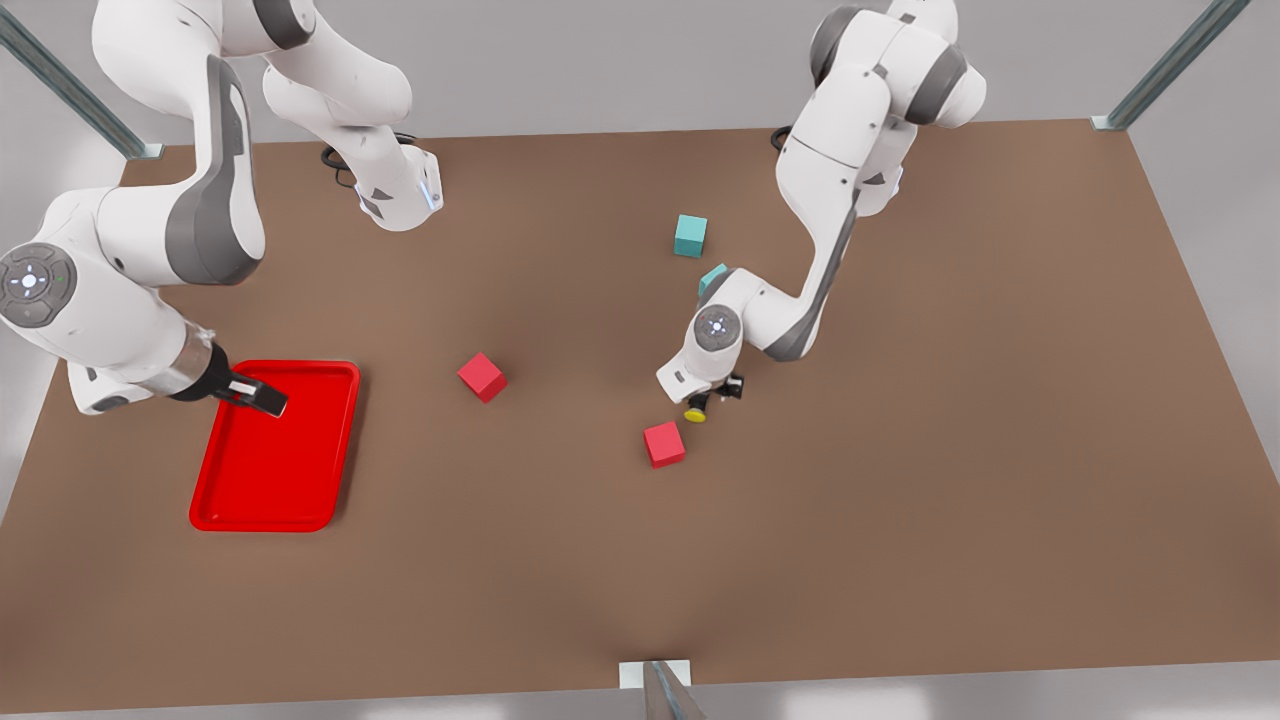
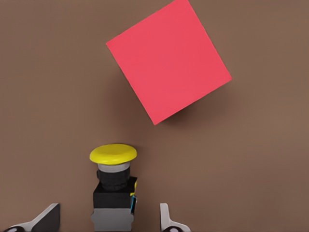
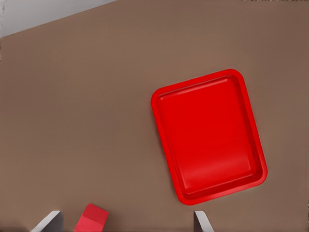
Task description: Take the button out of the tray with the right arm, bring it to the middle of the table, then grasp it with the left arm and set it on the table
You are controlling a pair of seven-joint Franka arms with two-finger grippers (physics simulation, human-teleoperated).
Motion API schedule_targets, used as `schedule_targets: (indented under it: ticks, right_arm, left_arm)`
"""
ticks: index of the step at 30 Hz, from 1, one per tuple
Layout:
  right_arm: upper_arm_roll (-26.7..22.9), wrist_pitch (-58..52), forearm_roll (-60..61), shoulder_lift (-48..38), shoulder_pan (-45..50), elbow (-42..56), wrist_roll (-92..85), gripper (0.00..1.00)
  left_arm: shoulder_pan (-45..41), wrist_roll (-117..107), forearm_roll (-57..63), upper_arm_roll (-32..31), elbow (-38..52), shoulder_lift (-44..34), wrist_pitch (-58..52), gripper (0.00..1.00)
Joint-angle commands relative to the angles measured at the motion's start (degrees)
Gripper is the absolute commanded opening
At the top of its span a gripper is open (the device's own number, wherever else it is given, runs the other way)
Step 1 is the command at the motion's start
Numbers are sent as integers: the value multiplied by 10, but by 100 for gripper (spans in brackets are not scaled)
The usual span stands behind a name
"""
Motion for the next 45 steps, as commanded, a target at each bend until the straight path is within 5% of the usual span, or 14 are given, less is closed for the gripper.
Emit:
schedule_targets:
  ticks: [1,7,8,9,18,27,32,40,45]
  right_arm:
    - [0,-5,1,-1,-1,0,-166,100]
    - [1,-5,1,-1,0,0,-166,100]
    - [1,-5,1,-1,1,0,-165,100]
    - [1,-5,1,-1,0,0,-165,100]
    - [0,-7,1,2,-1,30,-166,100]
    - [0,-7,1,2,-1,30,-166,100]
    - [0,-7,1,2,0,30,-166,100]
    - [0,-7,0,2,-10,33,-166,100]
    - [1,-6,-3,3,-3,32,-164,100]
  left_arm:
    - [0,16,11,0,0,6,38,100]
    - [1,18,10,0,1,23,53,100]
    - [2,18,9,0,1,23,53,96]
    - [1,18,9,0,1,23,53,78]
    - [2,20,9,0,1,21,46,45]
    - [2,18,8,3,10,13,-6,43]
    - [2,-23,7,37,85,-2,-214,43]
    - [-43,-1166,380,146,132,8,-355,42]
    - [-43,-1373,445,157,125,22,-415,42]
